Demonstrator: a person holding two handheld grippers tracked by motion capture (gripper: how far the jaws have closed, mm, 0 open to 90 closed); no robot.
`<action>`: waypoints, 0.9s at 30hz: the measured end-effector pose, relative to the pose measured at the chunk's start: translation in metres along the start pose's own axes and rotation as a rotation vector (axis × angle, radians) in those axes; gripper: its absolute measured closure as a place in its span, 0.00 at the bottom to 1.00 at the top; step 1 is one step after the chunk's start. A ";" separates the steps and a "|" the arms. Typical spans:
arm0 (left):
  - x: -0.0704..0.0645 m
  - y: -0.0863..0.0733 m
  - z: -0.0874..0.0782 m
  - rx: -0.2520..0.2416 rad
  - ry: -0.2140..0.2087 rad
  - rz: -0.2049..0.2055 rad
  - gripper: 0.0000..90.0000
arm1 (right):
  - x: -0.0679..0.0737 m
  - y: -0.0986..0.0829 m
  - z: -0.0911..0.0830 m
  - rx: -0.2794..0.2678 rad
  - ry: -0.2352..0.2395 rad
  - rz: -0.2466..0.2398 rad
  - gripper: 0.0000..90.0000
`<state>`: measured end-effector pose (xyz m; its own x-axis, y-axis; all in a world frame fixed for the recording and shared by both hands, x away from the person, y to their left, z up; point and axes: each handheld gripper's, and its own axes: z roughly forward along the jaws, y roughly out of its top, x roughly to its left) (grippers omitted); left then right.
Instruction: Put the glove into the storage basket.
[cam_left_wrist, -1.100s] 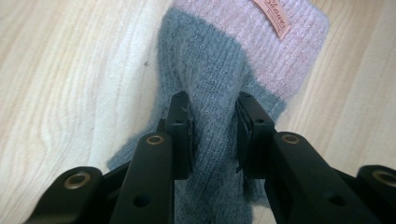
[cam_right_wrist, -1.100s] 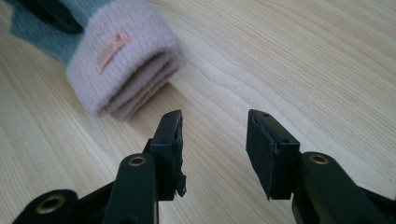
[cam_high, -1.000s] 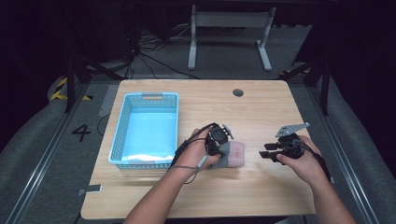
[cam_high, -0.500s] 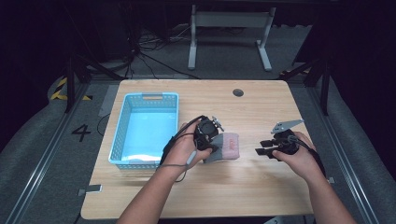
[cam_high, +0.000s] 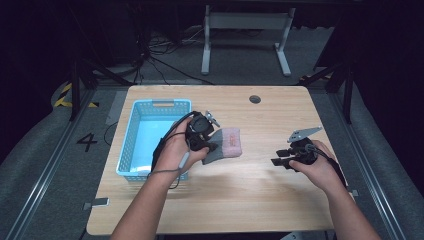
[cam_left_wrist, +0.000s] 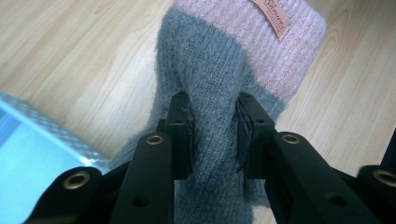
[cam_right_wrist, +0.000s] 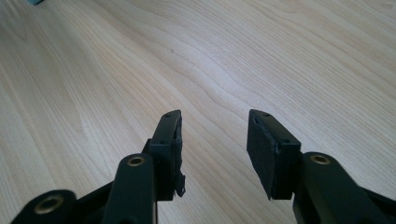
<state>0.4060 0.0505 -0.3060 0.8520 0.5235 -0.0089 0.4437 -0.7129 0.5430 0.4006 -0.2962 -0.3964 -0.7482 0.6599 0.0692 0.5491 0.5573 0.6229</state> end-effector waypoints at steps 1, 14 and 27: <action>0.001 -0.001 -0.002 -0.004 0.001 -0.001 0.78 | 0.000 -0.001 0.000 0.001 -0.001 0.002 0.63; 0.034 -0.019 -0.029 -0.004 0.054 -0.039 0.78 | 0.000 -0.007 0.000 0.012 -0.007 0.013 0.63; 0.076 -0.047 -0.048 0.016 0.114 -0.082 0.78 | 0.002 -0.010 0.002 0.023 -0.011 0.023 0.62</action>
<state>0.4362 0.1464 -0.2918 0.7757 0.6296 0.0433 0.5159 -0.6721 0.5311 0.3942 -0.2996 -0.4037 -0.7310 0.6784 0.0743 0.5745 0.5530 0.6034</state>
